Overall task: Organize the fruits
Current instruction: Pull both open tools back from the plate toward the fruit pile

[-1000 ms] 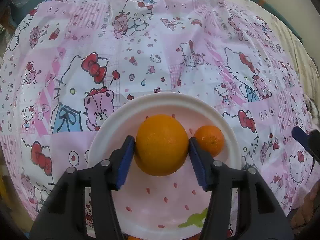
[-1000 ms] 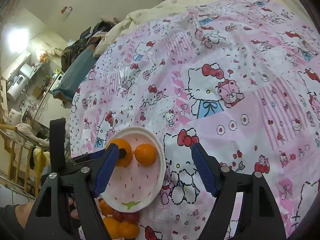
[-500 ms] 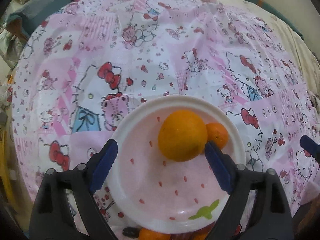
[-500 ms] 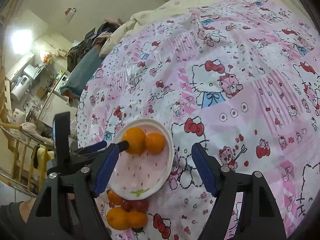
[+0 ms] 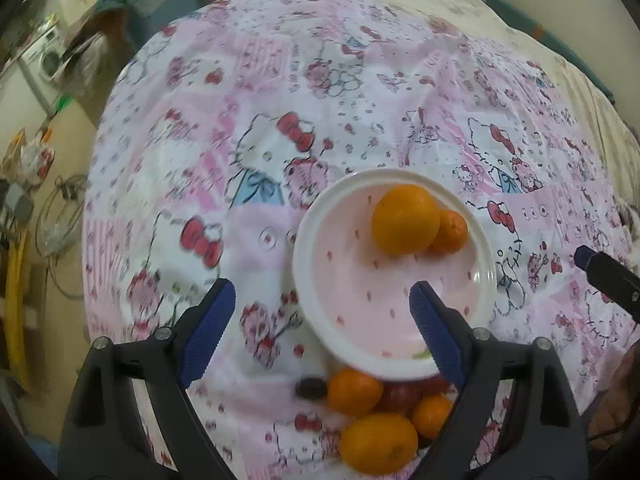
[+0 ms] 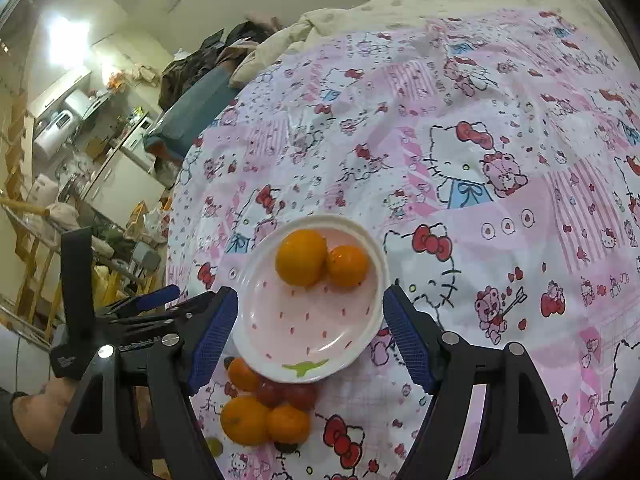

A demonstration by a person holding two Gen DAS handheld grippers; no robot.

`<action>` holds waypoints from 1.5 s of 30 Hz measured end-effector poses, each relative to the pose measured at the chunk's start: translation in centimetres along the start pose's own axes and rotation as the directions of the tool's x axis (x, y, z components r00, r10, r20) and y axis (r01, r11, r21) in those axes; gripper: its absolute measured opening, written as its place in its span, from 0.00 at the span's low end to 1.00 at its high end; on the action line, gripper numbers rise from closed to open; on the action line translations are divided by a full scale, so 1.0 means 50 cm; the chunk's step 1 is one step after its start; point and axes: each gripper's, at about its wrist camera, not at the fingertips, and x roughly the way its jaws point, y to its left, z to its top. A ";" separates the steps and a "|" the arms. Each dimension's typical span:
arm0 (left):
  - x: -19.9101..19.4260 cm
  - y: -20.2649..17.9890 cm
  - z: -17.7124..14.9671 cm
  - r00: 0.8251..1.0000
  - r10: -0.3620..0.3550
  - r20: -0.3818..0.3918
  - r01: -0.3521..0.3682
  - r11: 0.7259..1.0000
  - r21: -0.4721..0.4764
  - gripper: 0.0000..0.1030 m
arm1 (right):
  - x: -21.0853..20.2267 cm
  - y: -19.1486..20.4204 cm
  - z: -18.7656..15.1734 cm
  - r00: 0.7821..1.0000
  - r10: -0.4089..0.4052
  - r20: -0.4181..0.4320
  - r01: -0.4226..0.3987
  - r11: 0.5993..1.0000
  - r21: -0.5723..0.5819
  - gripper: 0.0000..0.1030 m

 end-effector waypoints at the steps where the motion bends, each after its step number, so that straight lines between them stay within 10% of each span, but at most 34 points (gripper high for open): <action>1: -0.005 0.002 -0.006 1.000 0.002 -0.002 -0.002 1.000 -0.008 0.84 | -0.003 0.006 -0.006 1.000 0.003 -0.002 -0.003 1.000 -0.006 0.75; 27: -0.125 0.013 -0.168 0.997 0.006 0.071 -0.008 1.000 0.025 0.84 | -0.013 0.052 -0.148 0.996 0.000 -0.090 0.001 1.000 0.005 0.75; 45: -0.089 0.075 -0.170 1.000 0.023 0.015 -0.021 0.991 -0.135 0.84 | 0.072 0.004 -0.169 0.977 0.046 -0.208 -0.011 0.986 0.165 0.75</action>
